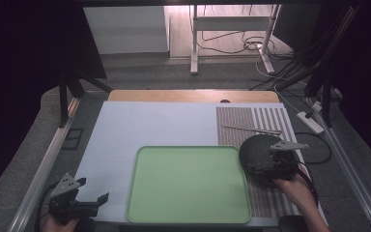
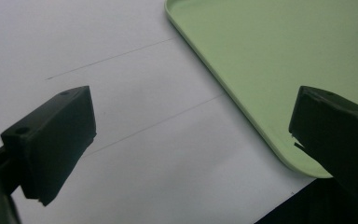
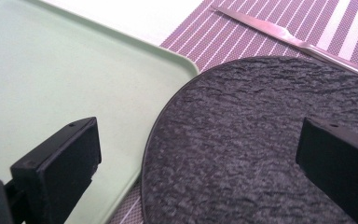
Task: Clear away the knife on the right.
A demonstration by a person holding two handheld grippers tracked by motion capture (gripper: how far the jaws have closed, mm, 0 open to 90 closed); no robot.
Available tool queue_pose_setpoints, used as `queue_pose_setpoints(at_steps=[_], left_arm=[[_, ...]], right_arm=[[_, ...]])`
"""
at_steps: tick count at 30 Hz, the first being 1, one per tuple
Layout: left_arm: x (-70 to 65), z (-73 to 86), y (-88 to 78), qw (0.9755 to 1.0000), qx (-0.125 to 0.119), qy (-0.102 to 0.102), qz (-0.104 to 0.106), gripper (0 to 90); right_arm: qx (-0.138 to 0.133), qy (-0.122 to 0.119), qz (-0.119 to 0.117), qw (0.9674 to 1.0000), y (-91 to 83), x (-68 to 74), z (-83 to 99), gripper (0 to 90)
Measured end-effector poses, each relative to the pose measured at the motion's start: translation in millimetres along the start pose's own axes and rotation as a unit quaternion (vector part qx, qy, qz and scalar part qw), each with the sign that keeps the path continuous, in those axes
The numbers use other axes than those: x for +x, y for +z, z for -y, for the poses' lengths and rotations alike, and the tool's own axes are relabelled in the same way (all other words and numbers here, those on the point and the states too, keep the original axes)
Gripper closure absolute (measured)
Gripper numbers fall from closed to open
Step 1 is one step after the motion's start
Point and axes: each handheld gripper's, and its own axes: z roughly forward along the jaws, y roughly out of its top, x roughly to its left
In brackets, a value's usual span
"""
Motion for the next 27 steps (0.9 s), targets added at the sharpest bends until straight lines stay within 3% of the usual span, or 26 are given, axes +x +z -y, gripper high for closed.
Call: queue_pose_setpoints(at_steps=[3,11,27], left_arm=[[-0.1,0.0,0.0,1.0,0.0,0.0,0.0,1.4],[0.1,0.0,0.1,1.0,0.0,-0.001,0.0,1.4],[0.3,0.1,0.0,1.0,-0.001,0.0,0.001,1.4]], right_arm=[[0.006,-0.013,0.01,0.9998,8.6,-2.1,-7.6,0.5],[0.04,-0.017,0.019,0.9989,30.8,-8.6,-22.8,0.5],[0.064,-0.016,0.032,0.9973,73.2,-30.4,-57.6,0.4]])
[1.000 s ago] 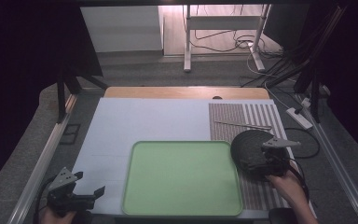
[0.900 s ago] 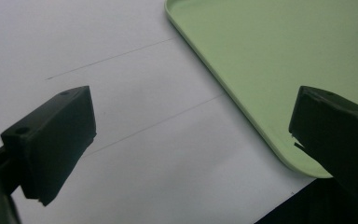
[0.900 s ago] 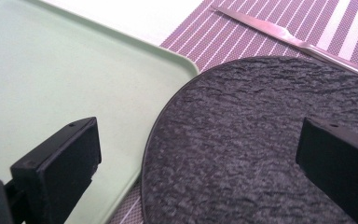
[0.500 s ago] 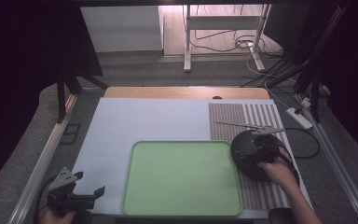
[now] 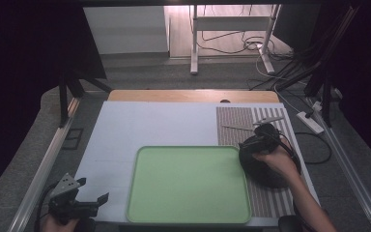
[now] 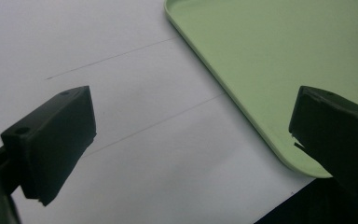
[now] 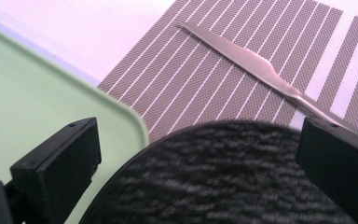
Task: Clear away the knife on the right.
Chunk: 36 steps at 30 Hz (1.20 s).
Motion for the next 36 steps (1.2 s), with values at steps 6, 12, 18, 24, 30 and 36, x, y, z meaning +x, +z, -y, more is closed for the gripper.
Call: queue_pose_setpoints(at_steps=[6,12,18,24,30,36], left_arm=[[0.0,0.0,0.0,1.0,0.0,0.001,0.0,1.4],[0.1,0.1,-0.1,1.0,-0.001,0.001,0.001,1.4],[-0.1,0.0,-0.1,1.0,0.0,0.002,0.001,1.4],[-0.2,-0.2,0.2,1.0,0.0,0.003,0.001,1.4],[0.1,-0.1,0.2,1.0,0.0,0.002,0.002,1.5],[0.0,-0.1,0.2,1.0,0.001,0.003,0.002,1.5]], right_arm=[[0.013,-0.005,0.004,0.9999,16.1,-6.5,-9.8,0.5],[0.019,-0.019,0.009,0.9996,27.7,-12.7,-20.0,6.3],[0.031,-0.02,-0.004,0.9993,37.4,-21.4,-28.6,29.7],[0.056,-0.019,-0.033,0.9977,49.3,-33.8,-36.9,62.1],[0.074,-0.023,-0.063,0.995,67.7,-46.0,-43.8,88.8],[0.081,-0.037,-0.065,0.994,82.3,-49.0,-49.9,89.9]])
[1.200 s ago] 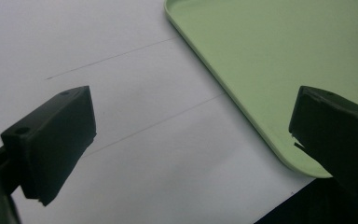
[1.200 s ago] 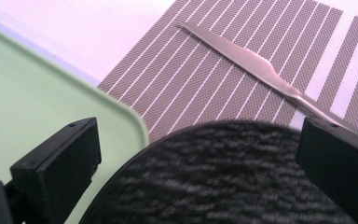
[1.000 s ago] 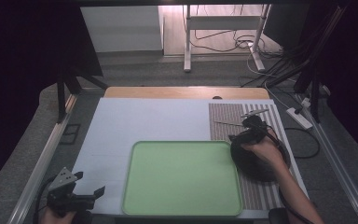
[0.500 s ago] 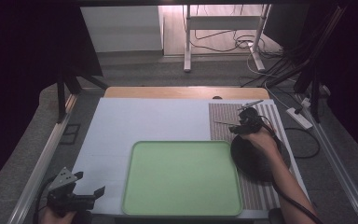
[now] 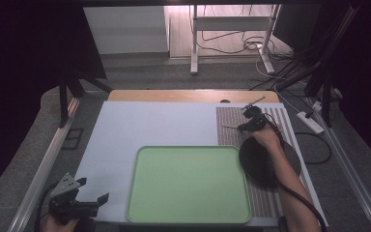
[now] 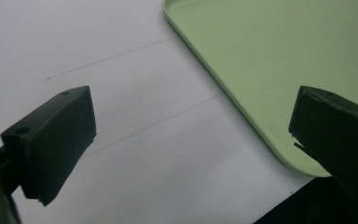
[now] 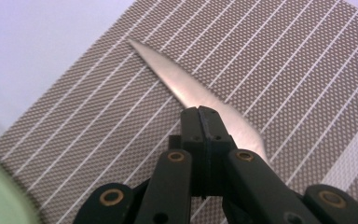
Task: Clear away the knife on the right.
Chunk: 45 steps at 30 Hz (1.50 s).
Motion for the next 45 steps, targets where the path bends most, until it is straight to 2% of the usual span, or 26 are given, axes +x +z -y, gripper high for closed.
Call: queue_pose_setpoints(at_steps=[6,11,19,21,22,25,28,31,33,36,38,39,40,45], left_arm=[[-0.3,0.1,0.2,1.0,0.0,0.001,-0.001,1.6],[0.0,0.0,0.4,1.0,0.001,-0.001,0.0,1.6],[-0.3,-0.2,0.5,1.0,0.003,0.0,-0.001,1.7],[-0.5,-0.2,0.5,1.0,0.003,0.001,-0.001,1.7],[-0.6,-0.2,0.6,1.0,0.003,0.001,-0.001,1.7],[-0.6,-0.4,0.8,1.0,0.004,0.002,-0.001,1.8],[-0.9,-0.6,0.9,1.0,0.005,0.003,-0.002,1.9],[-0.9,-0.6,0.9,1.0,0.005,0.003,-0.002,1.9],[-0.9,-0.5,0.8,1.0,0.005,0.003,-0.002,1.9],[-1.2,-0.6,0.9,1.0,0.005,0.004,-0.003,1.9],[-1.5,-0.8,1.2,1.0,0.006,0.006,-0.003,1.9],[-1.8,-1.0,1.4,1.0,0.006,0.005,-0.003,2.0],[-1.9,-1.1,1.5,0.9999,0.007,0.007,-0.003,2.0],[-2.0,-1.3,1.8,0.9999,0.008,0.008,-0.003,2.0]], right_arm=[[-0.005,0.01,0.011,0.9999,2.7,-14.3,-4.8,90.0],[-0.01,0.029,0.023,0.9993,1.1,-30.8,-4.2,90.0],[-0.011,0.047,0.052,0.9974,-3.6,-50.4,0.1,90.0],[-0.008,0.058,0.068,0.996,-6.6,-58.9,2.8,90.0],[-0.008,0.058,0.068,0.996,-6.6,-58.9,2.8,90.0],[-0.014,0.079,0.064,0.9948,-8.8,-65.8,6.4,90.0],[-0.01,0.081,0.068,0.9943,-12.4,-64.7,5.5,89.8],[-0.023,0.105,0.049,0.993,-23.6,-64.3,2.0,73.8],[-0.02,0.105,0.061,0.9924,-31.9,-62.1,-0.1,61.1],[-0.008,0.104,0.063,0.9925,-39.6,-59.0,0.2,44.5],[0.003,0.105,0.078,0.9914,-42.4,-57.8,1.5,34.1],[0.009,0.104,0.092,0.9903,-44.7,-57.5,2.8,23.4],[0.009,0.104,0.092,0.9903,-44.7,-57.5,2.8,23.4],[0.03,0.119,0.102,0.9872,-43.6,-58.4,6.7,5.0]])
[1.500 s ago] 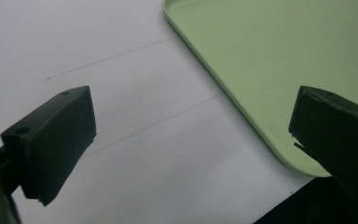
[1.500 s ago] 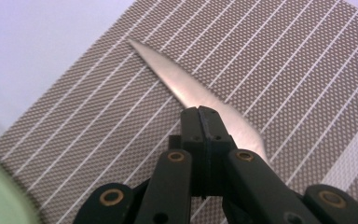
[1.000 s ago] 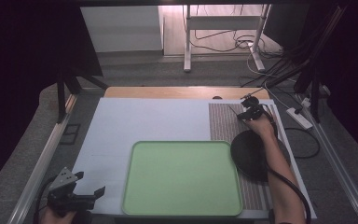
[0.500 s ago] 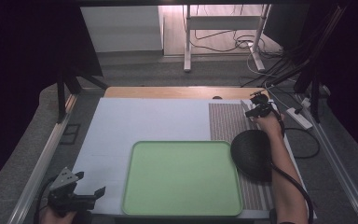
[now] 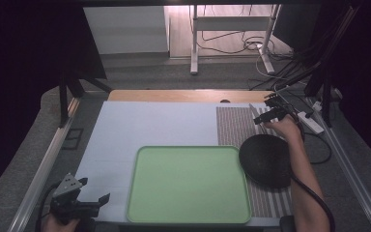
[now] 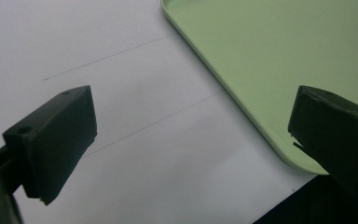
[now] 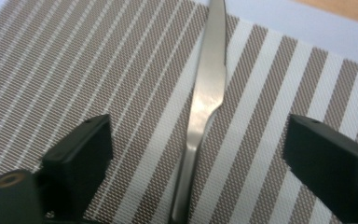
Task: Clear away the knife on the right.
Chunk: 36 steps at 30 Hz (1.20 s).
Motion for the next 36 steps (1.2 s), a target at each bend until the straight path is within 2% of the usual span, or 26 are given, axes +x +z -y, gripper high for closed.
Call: queue_pose_setpoints(at_steps=[4,6,11,14,15,18,26,27,30,32,36], left_arm=[[-0.1,0.0,-0.1,1.0,0.0,0.001,0.0,2.0],[-0.3,0.0,0.0,1.0,0.001,0.001,0.0,2.0],[-0.2,0.0,-0.1,1.0,0.0,0.001,0.0,2.0],[-0.3,0.0,-0.1,1.0,0.0,0.001,0.0,2.0],[-0.4,0.0,-0.1,1.0,0.0,0.002,0.0,2.0],[-0.2,0.0,-0.1,1.0,0.0,0.001,0.0,2.0],[-0.1,0.4,-0.3,1.0,-0.001,0.0,0.0,2.0],[0.0,0.5,-0.2,1.0,-0.001,0.0,0.0,2.0],[0.1,0.6,-0.4,1.0,-0.001,-0.001,0.0,2.0],[0.4,0.7,-0.6,1.0,-0.001,-0.001,0.0,2.0],[0.4,0.5,-0.6,1.0,0.0,-0.002,0.0,2.0]], right_arm=[[0.025,0.001,0.005,0.9997,6.6,-1.2,4.2,0.0],[0.042,-0.001,0.006,0.9991,10.3,-2.4,6.3,0.0],[0.061,-0.002,0.011,0.9981,16.2,-4.2,9.8,0.0],[0.071,-0.007,0.007,0.9974,19.6,-5.1,12.7,5.4],[0.082,-0.008,0.006,0.9966,21.6,-6.4,14.4,10.3],[0.082,-0.011,0.002,0.9966,22.2,-8.0,16.0,13.3],[0.09,-0.036,-0.007,0.9953,12.3,-10.3,14.0,60.2],[0.098,-0.054,-0.008,0.9937,10.6,-10.3,13.5,74.0],[0.097,-0.052,-0.016,0.9938,10.7,-12.5,13.5,79.3],[0.097,-0.067,-0.02,0.9928,10.3,-13.6,13.9,80.2],[0.092,-0.075,-0.024,0.9927,10.2,-14.4,14.8,80.4]])
